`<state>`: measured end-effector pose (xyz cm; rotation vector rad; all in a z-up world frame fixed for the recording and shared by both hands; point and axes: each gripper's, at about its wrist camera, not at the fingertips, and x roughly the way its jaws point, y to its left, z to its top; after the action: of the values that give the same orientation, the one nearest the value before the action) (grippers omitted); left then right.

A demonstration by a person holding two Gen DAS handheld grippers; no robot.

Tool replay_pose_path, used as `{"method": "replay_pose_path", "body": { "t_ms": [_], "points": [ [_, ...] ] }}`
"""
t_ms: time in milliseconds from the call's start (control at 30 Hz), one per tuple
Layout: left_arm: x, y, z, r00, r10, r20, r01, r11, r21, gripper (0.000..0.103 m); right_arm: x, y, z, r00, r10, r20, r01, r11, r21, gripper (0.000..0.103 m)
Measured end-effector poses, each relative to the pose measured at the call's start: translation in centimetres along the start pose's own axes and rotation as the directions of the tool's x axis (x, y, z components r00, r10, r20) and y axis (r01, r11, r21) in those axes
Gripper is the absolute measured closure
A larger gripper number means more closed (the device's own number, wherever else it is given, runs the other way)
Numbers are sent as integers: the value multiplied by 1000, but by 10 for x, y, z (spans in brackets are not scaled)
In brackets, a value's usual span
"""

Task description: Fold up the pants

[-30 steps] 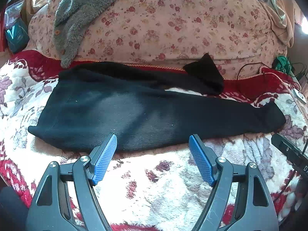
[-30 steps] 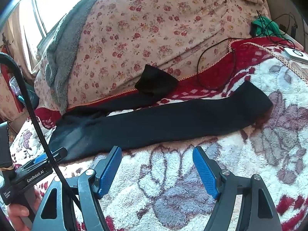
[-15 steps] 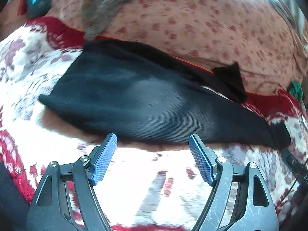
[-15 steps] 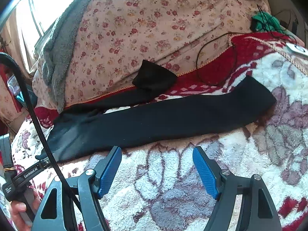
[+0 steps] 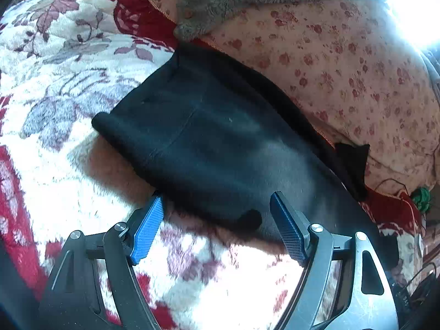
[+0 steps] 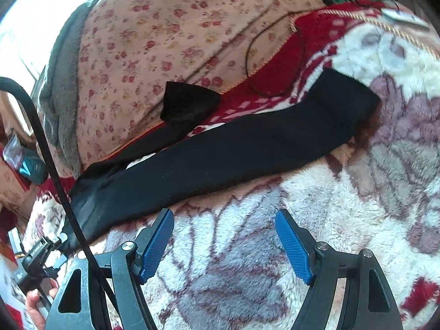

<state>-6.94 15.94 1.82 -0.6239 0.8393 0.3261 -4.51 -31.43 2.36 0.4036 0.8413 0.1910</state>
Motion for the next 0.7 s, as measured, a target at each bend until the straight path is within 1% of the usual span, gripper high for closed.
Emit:
{"method": "replay_pose_path", "body": {
  "t_ms": [200, 300, 367, 467, 533, 567, 600, 633, 667, 700],
  "points": [
    [12, -12, 10, 999, 33, 25, -34, 999, 14, 25, 12, -18, 15, 999, 36, 15, -37, 997, 64, 28],
    [19, -16, 18, 999, 36, 13, -36, 999, 7, 25, 23, -26, 26, 998, 62, 16, -63, 993, 98, 28],
    [22, -16, 24, 1000, 26, 1, -26, 1000, -7, 25, 29, -30, 32, 997, 73, 22, -75, 990, 122, 28],
    [26, -16, 34, 999, -28, -17, 28, 999, -17, 25, 37, -39, 38, 994, 97, 55, -105, 980, 167, 28],
    [28, -16, 40, 997, -71, -20, 71, 997, -18, 42, 41, -45, 44, 990, 115, 77, -128, 972, 197, 28],
    [29, -16, 43, 997, -68, -28, 68, 998, -9, 56, 42, -48, 46, 989, 122, 85, -137, 969, 205, 28],
    [31, -17, 45, 998, -55, -34, 55, 999, 1, 75, 44, -50, 49, 986, 133, 96, -151, 966, 211, 31],
    [34, -16, 47, 999, -38, -36, 38, 999, 9, 82, 44, -52, 51, 986, 130, 102, -149, 965, 217, 46],
    [36, -14, 48, 999, -32, -41, 32, 999, 12, 85, 44, -56, 52, 988, 111, 108, -134, 964, 232, 66],
    [38, -12, 48, 998, -41, -50, 42, 999, 8, 88, 45, -62, 53, 990, 87, 110, -113, 958, 263, 74]
  ]
}}
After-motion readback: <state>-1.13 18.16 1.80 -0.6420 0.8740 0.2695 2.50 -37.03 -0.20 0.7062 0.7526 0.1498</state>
